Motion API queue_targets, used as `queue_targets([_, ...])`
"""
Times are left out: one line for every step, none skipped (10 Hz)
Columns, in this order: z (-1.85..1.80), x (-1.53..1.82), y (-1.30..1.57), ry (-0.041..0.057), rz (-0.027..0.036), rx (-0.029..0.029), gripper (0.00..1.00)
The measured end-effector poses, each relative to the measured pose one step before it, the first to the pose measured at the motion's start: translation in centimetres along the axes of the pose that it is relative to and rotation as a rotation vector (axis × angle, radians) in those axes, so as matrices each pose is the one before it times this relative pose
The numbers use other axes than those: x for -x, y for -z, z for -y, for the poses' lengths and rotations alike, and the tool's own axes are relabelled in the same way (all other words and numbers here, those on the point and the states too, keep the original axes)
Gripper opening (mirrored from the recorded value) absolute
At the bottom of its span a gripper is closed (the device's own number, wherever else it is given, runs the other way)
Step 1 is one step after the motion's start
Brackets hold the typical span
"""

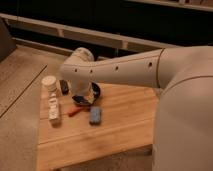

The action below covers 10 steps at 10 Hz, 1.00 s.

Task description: Place the pepper in the ceramic bowl

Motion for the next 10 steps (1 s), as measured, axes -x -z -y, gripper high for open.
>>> queue_targets([0.0,0.001,0.001,-0.00002,0.00001,0.00002,0.65])
queue_targets([0.007,0.002,-0.002,-0.00011,-0.00001,-0.00006,0.65])
queue_targets([0.081,-0.077,-0.009,0.00441,-0.00251,-0.00579,0.65])
queue_targets([0.098,-0.245,-0.021,0.0268,-0.00852,-0.01071,0.65])
queue_targets([-0.088,-0.432,0.063,0.03119,-0.01343,-0.00394,0.65])
queue_targets([-0.193,-0.76,0.149,0.05935,-0.02273,-0.00421,0.65])
queue_targets([-0.572,-1.304,0.238,0.09369,-0.03889,0.00344,0.65])
queue_targets([-0.669,-1.242,0.252,0.09292,-0.03939,0.0085,0.65])
queue_targets([-0.6,-1.049,0.19,0.08088,-0.03711,0.00692,0.65])
queue_targets([-0.954,-1.457,0.289,0.12151,-0.05762,0.01226,0.65])
